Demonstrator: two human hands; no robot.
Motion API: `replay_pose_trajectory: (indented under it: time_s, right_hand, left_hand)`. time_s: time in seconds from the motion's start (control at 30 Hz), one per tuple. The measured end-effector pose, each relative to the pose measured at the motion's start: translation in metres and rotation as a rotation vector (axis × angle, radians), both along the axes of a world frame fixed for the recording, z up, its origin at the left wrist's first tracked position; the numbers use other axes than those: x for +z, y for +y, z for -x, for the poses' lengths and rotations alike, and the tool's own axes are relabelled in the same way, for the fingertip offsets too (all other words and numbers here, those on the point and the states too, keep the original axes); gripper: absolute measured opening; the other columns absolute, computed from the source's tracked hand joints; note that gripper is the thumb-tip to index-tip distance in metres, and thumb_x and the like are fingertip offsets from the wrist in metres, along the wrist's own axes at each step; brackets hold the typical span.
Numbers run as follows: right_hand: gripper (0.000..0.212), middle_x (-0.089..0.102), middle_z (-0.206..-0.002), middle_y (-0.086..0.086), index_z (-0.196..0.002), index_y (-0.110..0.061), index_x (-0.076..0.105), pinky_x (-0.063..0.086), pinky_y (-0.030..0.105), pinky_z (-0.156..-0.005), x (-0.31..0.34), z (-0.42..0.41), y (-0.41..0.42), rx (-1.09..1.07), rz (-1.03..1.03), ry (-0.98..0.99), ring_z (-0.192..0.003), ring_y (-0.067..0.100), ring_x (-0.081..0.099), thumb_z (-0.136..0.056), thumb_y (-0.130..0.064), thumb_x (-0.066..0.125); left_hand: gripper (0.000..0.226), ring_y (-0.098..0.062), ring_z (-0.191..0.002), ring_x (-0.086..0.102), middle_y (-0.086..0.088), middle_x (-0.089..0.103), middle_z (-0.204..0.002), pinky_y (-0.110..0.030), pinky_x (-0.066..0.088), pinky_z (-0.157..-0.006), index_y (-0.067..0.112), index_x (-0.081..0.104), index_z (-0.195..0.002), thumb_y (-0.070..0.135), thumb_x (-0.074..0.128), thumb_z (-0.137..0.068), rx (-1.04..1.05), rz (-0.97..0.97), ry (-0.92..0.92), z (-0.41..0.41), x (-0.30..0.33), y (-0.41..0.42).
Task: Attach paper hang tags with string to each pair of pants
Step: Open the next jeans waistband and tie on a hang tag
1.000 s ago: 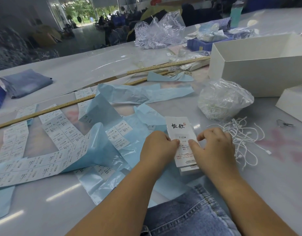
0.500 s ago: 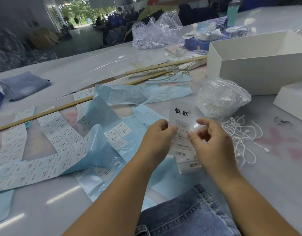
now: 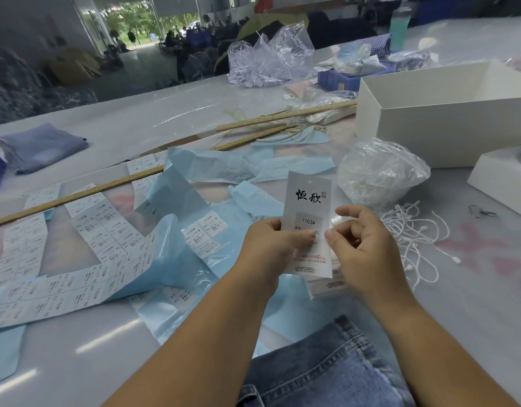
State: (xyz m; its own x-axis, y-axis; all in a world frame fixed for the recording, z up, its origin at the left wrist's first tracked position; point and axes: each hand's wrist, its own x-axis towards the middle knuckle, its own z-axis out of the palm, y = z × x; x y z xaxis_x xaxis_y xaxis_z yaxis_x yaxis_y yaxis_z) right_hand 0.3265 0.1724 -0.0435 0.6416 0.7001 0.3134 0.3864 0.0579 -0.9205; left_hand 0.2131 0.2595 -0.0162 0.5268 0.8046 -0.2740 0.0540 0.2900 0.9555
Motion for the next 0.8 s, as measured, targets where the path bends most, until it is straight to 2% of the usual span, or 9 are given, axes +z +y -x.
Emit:
replay_pose_trajectory:
  time_s: [0.2, 0.3, 0.37, 0.43, 0.53, 0.63, 0.7, 0.73, 0.8]
  right_hand:
    - [0.033, 0.069, -0.073, -0.004, -0.104, -0.034, 0.054, 0.054, 0.02, -0.061, -0.002, 0.0, 0.002, -0.011, -0.007, 0.04, -0.068, 0.005, 0.067, -0.086, -0.012, 0.072]
    - [0.03, 0.067, -0.073, -0.005, -0.105, -0.029, 0.054, 0.051, 0.015, -0.059, -0.005, -0.004, 0.004, -0.065, 0.006, 0.034, -0.07, 0.003, 0.065, -0.088, -0.011, 0.07]
    - [0.026, 0.066, -0.08, -0.005, -0.109, -0.028, 0.055, 0.051, 0.018, -0.06, -0.006, -0.008, 0.003, -0.104, 0.029, 0.038, -0.075, 0.006, 0.066, -0.091, -0.012, 0.066]
    - [0.023, 0.066, -0.085, -0.004, -0.114, -0.025, 0.058, 0.049, 0.019, -0.063, -0.006, -0.014, 0.002, -0.145, 0.028, 0.044, -0.081, 0.007, 0.065, -0.094, -0.013, 0.061]
    - [0.023, 0.066, -0.087, -0.003, -0.116, -0.023, 0.06, 0.049, 0.023, -0.068, -0.004, -0.018, 0.001, -0.182, -0.01, 0.064, -0.084, 0.011, 0.064, -0.096, -0.012, 0.057]
    - [0.021, 0.066, -0.086, 0.0, -0.11, -0.025, 0.058, 0.052, 0.028, -0.069, -0.004, -0.013, 0.002, -0.162, -0.016, 0.061, -0.082, 0.015, 0.065, -0.095, -0.01, 0.058]
    - [0.019, 0.066, -0.085, 0.003, -0.104, -0.027, 0.056, 0.051, 0.023, -0.065, -0.005, -0.011, 0.002, -0.146, -0.008, 0.054, -0.08, 0.015, 0.065, -0.095, -0.011, 0.06]
    - [0.019, 0.066, -0.084, 0.003, -0.103, -0.027, 0.055, 0.049, 0.018, -0.062, -0.005, -0.01, 0.002, -0.144, -0.005, 0.052, -0.079, 0.014, 0.066, -0.094, -0.011, 0.061]
    - [0.018, 0.066, -0.082, 0.002, -0.1, -0.026, 0.054, 0.047, 0.01, -0.057, -0.005, -0.011, 0.002, -0.15, 0.0, 0.035, -0.075, 0.01, 0.065, -0.093, -0.012, 0.063]
  left_hand:
    - [0.03, -0.031, -0.078, 0.074, -0.013, 0.076, -0.087, -0.037, 0.059, -0.068, 0.005, 0.071, -0.097, -0.001, 0.081, -0.07, 0.022, 0.059, -0.013, -0.002, 0.0, -0.002]
    - [0.014, -0.027, -0.077, 0.075, -0.007, 0.077, -0.086, -0.038, 0.061, -0.07, 0.013, 0.073, -0.093, 0.02, 0.077, -0.082, 0.024, 0.052, 0.039, -0.001, -0.002, 0.0]
    - [0.024, -0.022, -0.073, 0.073, -0.005, 0.077, -0.084, -0.032, 0.057, -0.065, 0.014, 0.072, -0.085, 0.035, 0.063, -0.094, 0.077, 0.003, 0.136, -0.001, -0.001, 0.002]
    - [0.04, -0.022, -0.069, 0.065, -0.008, 0.073, -0.08, -0.032, 0.049, -0.064, 0.009, 0.065, -0.077, 0.04, 0.051, -0.099, 0.115, -0.192, 0.313, -0.001, -0.004, 0.004]
    - [0.038, -0.023, -0.067, 0.054, -0.002, 0.06, -0.074, -0.032, 0.038, -0.058, 0.014, 0.047, -0.07, 0.039, 0.045, -0.098, 0.056, -0.599, 0.654, -0.002, -0.008, -0.003]
    - [0.017, -0.022, -0.088, 0.052, 0.004, 0.054, -0.097, -0.034, 0.04, -0.066, 0.022, 0.049, -0.097, 0.037, 0.054, -0.092, 0.044, -0.871, 0.858, -0.004, -0.008, -0.008]
    - [0.023, -0.02, -0.099, 0.049, 0.003, 0.051, -0.107, -0.033, 0.042, -0.074, 0.021, 0.052, -0.113, 0.031, 0.055, -0.092, 0.08, -0.947, 0.814, -0.004, -0.008, -0.008]
    - [0.013, -0.019, -0.097, 0.049, 0.003, 0.054, -0.103, -0.031, 0.04, -0.073, 0.02, 0.056, -0.104, 0.027, 0.051, -0.094, 0.114, -0.939, 0.709, -0.005, -0.007, -0.009]
    - [0.026, -0.02, -0.078, 0.048, 0.004, 0.053, -0.077, -0.032, 0.035, -0.062, 0.02, 0.05, -0.073, 0.026, 0.043, -0.097, 0.138, -0.812, 0.49, -0.007, -0.004, -0.012]
